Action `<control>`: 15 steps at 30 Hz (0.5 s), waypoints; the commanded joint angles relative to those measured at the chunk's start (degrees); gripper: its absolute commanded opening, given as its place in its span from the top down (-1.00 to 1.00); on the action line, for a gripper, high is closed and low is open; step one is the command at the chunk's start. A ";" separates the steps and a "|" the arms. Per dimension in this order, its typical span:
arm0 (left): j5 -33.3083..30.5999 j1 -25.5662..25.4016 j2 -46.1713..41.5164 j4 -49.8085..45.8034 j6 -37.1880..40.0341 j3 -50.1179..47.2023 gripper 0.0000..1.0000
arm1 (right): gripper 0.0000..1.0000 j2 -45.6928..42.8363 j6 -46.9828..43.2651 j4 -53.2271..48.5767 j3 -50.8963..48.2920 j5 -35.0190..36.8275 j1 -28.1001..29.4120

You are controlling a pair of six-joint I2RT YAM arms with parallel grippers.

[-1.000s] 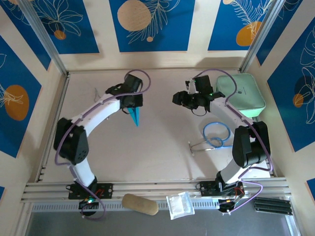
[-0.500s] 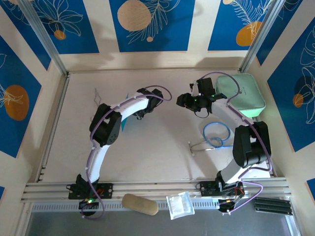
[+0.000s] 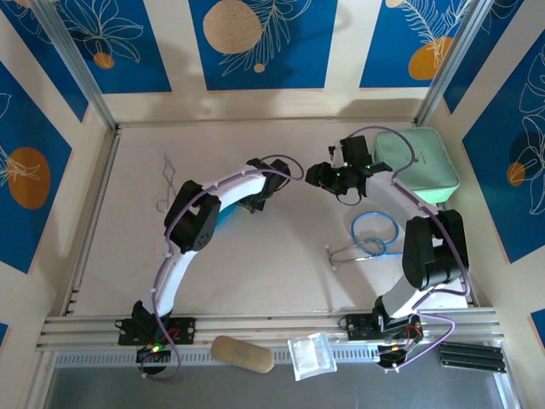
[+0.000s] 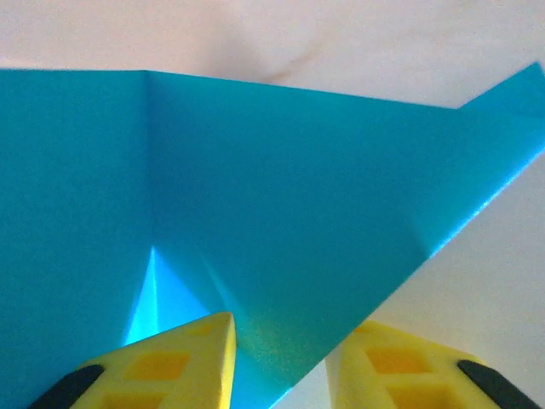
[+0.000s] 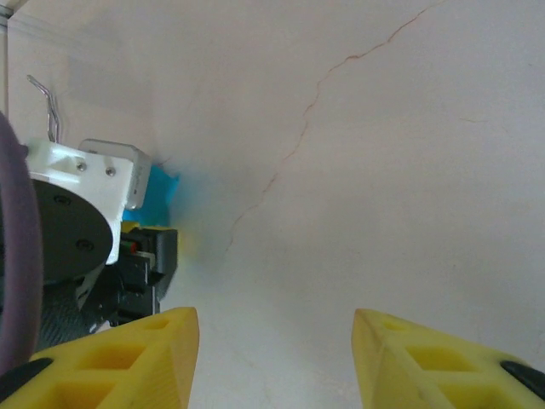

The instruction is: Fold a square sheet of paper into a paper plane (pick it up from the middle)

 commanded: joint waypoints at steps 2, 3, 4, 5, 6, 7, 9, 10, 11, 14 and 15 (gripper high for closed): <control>12.46 -1.66 -6.32 4.01 -2.94 -1.64 0.27 | -0.02 0.63 1.02 -0.18 -0.83 -0.61 -0.17; 14.58 -1.75 -7.39 4.69 -3.66 -2.48 0.25 | -0.02 0.54 1.12 -0.09 -0.94 -0.59 -0.24; 16.99 -1.98 -8.66 5.72 -4.33 -3.63 0.25 | -0.02 0.42 1.26 0.09 -1.13 -0.42 -0.27; 19.39 -2.08 -9.88 6.97 -5.18 -4.64 0.23 | -0.02 0.33 1.44 0.25 -1.31 -0.26 -0.27; 22.77 -2.23 -11.36 9.19 -6.05 -6.56 0.22 | -0.02 0.24 1.68 0.48 -1.59 -0.17 -0.33; 26.91 -2.35 -13.15 11.93 -7.23 -8.79 0.21 | -0.02 0.11 2.01 0.70 -1.83 0.02 -0.48; 33.72 -2.39 -15.92 17.31 -9.85 -13.25 0.20 | -0.02 -0.07 2.79 1.37 -2.52 0.28 -0.66; 37.41 -2.43 -17.07 20.32 -11.18 -15.37 0.19 | -0.02 -0.27 3.30 1.77 -2.90 0.29 -0.94; 40.05 -2.40 -17.96 22.71 -12.31 -17.12 0.18 | -0.02 -0.38 3.75 2.13 -3.31 0.29 -1.12; 46.47 -2.37 -20.40 29.27 -15.11 -21.91 0.16 | -0.02 -1.03 4.82 3.16 -4.35 0.37 -1.74; 48.12 -2.45 -21.20 31.45 -15.76 -23.27 0.14 | -0.02 -1.08 4.97 3.30 -4.49 0.21 -1.91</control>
